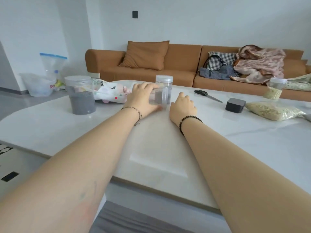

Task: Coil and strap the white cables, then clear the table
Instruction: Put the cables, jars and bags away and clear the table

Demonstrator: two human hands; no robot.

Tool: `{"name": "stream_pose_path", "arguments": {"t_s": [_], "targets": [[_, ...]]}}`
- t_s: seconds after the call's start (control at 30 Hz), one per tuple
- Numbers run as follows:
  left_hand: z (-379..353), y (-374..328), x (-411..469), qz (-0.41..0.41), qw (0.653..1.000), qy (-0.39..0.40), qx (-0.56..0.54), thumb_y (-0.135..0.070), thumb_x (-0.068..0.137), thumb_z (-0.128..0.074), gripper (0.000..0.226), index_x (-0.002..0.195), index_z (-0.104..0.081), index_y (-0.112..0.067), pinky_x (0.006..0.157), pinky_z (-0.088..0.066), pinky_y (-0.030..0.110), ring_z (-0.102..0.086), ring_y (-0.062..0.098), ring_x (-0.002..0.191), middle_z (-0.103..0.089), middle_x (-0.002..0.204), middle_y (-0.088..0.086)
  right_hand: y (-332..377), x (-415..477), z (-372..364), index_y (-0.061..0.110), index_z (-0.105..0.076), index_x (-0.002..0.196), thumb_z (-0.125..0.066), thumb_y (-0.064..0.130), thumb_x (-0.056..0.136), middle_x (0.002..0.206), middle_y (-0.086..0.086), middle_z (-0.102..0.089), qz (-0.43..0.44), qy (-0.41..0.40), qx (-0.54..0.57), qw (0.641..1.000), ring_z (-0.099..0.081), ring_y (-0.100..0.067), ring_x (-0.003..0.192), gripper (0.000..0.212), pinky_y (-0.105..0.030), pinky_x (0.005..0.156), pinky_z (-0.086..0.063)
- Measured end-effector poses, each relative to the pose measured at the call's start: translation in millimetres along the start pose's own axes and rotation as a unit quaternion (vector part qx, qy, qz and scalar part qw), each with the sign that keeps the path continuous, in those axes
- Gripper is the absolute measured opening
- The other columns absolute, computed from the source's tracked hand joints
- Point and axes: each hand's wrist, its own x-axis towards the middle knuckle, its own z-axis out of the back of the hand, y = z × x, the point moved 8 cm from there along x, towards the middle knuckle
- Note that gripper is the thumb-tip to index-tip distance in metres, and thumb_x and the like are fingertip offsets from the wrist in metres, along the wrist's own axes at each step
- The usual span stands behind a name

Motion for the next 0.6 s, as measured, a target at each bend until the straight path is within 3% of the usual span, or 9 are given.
{"name": "stream_pose_path", "arguments": {"t_s": [0.1, 0.13, 0.2, 0.27, 0.33, 0.43, 0.5, 0.6], "targets": [[7.6, 17.3, 4.0, 0.041, 0.996, -0.060, -0.045, -0.059, 0.078, -0.074, 0.066, 0.131, -0.051, -0.026, 0.108, -0.036, 0.040, -0.046, 0.024, 0.123, -0.053, 0.131, -0.005, 3.9, 24.7, -9.6, 0.005, -0.037, 0.134, -0.051, 0.044, 0.098, 0.134, -0.014, -0.048, 0.002, -0.006, 0.050, 0.999, -0.044, -0.033, 0.129, 0.055, -0.043, 0.097, -0.039], [9.9, 19.9, 2.6, 0.070, 0.990, -0.071, -0.100, -0.058, 0.081, -0.072, 0.062, 0.127, -0.051, -0.021, 0.106, -0.038, 0.032, -0.049, 0.021, 0.119, -0.053, 0.127, -0.004, 4.1, 30.6, -10.6, 0.005, -0.036, 0.136, -0.056, 0.049, 0.094, 0.135, -0.014, -0.049, 0.007, 0.001, 0.066, 0.998, -0.044, -0.033, 0.129, 0.064, -0.043, 0.097, -0.039], [10.0, 32.0, -0.3, 0.133, 0.965, -0.073, -0.213, -0.055, 0.087, -0.067, 0.053, 0.118, -0.048, -0.017, 0.085, -0.037, 0.011, -0.049, 0.014, 0.110, -0.051, 0.121, -0.006, 12.0, 43.3, -19.5, 0.005, -0.026, 0.147, -0.065, 0.053, 0.087, 0.138, -0.013, -0.050, 0.023, 0.031, 0.104, 0.994, -0.046, -0.031, 0.130, 0.086, -0.041, 0.095, -0.040], [5.8, 40.9, 0.5, 0.171, 0.946, -0.077, -0.266, -0.055, 0.089, -0.064, 0.050, 0.113, -0.045, -0.016, 0.083, -0.035, 0.019, -0.052, 0.014, 0.109, -0.050, 0.119, -0.005, 16.5, 54.1, -24.3, 0.008, -0.011, 0.156, -0.068, 0.053, 0.084, 0.140, -0.010, -0.051, 0.037, 0.055, 0.152, 0.986, -0.049, -0.029, 0.128, 0.102, -0.038, 0.093, -0.042], [-0.3, 47.6, 1.0, 0.201, 0.932, -0.065, -0.293, -0.055, 0.090, -0.063, 0.053, 0.117, -0.043, -0.015, 0.083, -0.037, 0.026, -0.053, 0.016, 0.107, -0.051, 0.120, -0.003, 15.8, 65.0, -27.8, 0.013, -0.023, 0.152, -0.071, 0.051, 0.081, 0.130, -0.005, -0.057, 0.038, 0.050, 0.203, 0.977, -0.056, -0.027, 0.118, 0.093, -0.038, 0.089, -0.047], [-5.8, 44.7, 7.2, 0.218, 0.926, -0.038, -0.306, -0.051, 0.087, -0.069, 0.063, 0.129, -0.041, -0.014, 0.083, -0.040, 0.028, -0.051, 0.014, 0.102, -0.056, 0.124, 0.000, 9.2, 71.4, -25.7, 0.016, -0.049, 0.121, -0.074, 0.041, 0.080, 0.098, 0.004, -0.059, 0.037, 0.039, 0.249, 0.967, -0.062, -0.022, 0.097, 0.054, -0.030, 0.073, -0.049], [-7.2, 44.6, 5.3, 0.208, 0.932, -0.026, -0.297, -0.050, 0.081, -0.075, 0.071, 0.133, -0.039, -0.018, 0.088, -0.044, 0.030, -0.047, 0.011, 0.103, -0.060, 0.123, -0.005, 4.3, 67.5, -26.0, 0.018, -0.053, 0.114, -0.076, 0.040, 0.078, 0.096, 0.008, -0.059, 0.029, 0.047, 0.285, 0.957, -0.061, -0.015, 0.091, 0.048, -0.027, 0.069, -0.048], [-11.3, 39.5, -0.3, 0.193, 0.940, 0.000, -0.280, -0.057, 0.065, -0.081, 0.080, 0.128, -0.040, -0.029, 0.093, -0.052, 0.040, -0.056, 0.013, 0.109, -0.058, 0.112, -0.015, -10.3, 53.7, -20.4, 0.021, -0.052, 0.110, -0.082, 0.041, 0.074, 0.100, 0.009, -0.061, 0.003, 0.050, 0.349, 0.936, -0.060, -0.009, 0.089, 0.051, -0.027, 0.072, -0.046]]}}
